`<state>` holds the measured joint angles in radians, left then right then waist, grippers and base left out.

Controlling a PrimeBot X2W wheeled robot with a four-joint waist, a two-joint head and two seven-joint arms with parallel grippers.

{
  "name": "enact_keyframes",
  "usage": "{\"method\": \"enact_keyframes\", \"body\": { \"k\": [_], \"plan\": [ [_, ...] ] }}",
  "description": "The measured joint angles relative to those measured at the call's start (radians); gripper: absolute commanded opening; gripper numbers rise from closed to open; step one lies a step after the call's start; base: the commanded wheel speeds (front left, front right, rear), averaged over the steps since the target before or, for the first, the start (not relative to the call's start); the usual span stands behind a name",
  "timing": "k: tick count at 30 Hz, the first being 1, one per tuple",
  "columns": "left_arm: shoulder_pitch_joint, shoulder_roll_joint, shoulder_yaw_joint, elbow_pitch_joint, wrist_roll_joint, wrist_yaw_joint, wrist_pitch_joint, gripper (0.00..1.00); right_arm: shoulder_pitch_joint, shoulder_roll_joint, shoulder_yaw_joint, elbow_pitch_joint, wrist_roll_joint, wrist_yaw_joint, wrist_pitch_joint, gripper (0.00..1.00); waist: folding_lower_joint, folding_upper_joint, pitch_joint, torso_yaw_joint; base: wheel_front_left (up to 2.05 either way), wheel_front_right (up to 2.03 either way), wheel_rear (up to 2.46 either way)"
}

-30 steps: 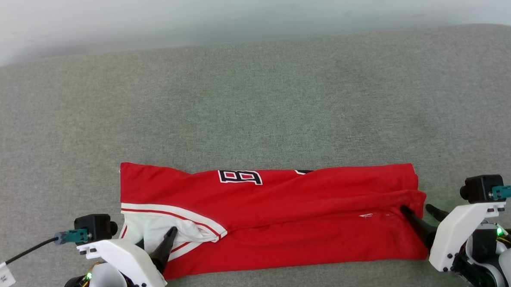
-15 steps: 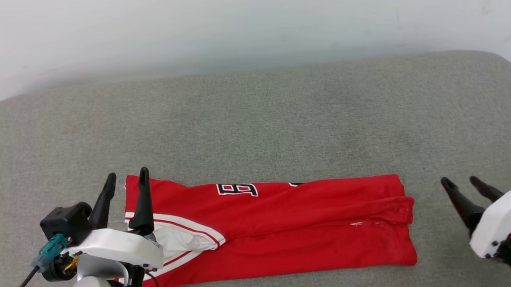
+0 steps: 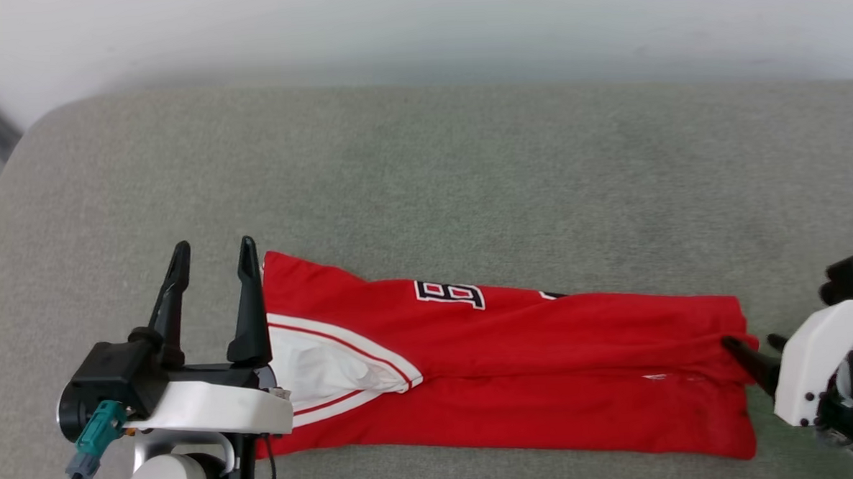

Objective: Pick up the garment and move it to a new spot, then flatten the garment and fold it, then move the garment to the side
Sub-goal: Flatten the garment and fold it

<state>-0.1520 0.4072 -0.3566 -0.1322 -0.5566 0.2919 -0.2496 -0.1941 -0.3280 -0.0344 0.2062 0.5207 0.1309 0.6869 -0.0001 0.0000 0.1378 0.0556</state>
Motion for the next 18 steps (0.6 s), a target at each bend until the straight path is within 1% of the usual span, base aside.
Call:
{"method": "enact_keyframes", "body": {
  "k": [5,9,10,11,12,18],
  "plan": [
    [-0.003,-0.009,-0.012,-0.012,0.007,0.003,0.0,1.0,-0.048,0.013,0.053,0.116,0.03,0.0,0.051,1.0,0.0001,0.0,0.043,0.036,0.0,0.0,0.0],
    [-0.009,-0.013,-0.026,-0.007,0.009,0.003,0.004,1.0,-0.074,0.004,0.072,0.179,0.076,0.0,0.081,1.0,0.0,0.0,0.056,0.062,0.0,0.0,0.0],
    [-0.011,-0.014,-0.03,-0.004,0.011,0.003,0.005,1.0,-0.079,0.003,0.074,0.189,0.087,-0.002,0.087,0.9,0.0,0.0,0.055,0.064,0.0,0.0,0.0],
    [-0.011,-0.014,-0.033,0.0,0.014,0.003,0.005,1.0,-0.084,0.001,0.08,0.196,0.095,-0.002,0.089,0.29,0.0,0.0,0.053,0.065,0.0,0.0,0.0],
    [-0.011,-0.014,-0.036,0.003,0.016,0.003,0.006,1.0,-0.086,0.001,0.086,0.201,0.097,-0.002,0.088,0.0,0.0,0.0,0.049,0.063,0.0,0.0,0.0],
    [0.003,-0.007,-0.047,0.018,0.021,0.005,0.018,1.0,-0.083,0.009,0.133,0.194,0.123,-0.001,0.054,0.0,0.0001,0.0,0.014,0.043,0.0,0.0,0.0]
  ]
}}
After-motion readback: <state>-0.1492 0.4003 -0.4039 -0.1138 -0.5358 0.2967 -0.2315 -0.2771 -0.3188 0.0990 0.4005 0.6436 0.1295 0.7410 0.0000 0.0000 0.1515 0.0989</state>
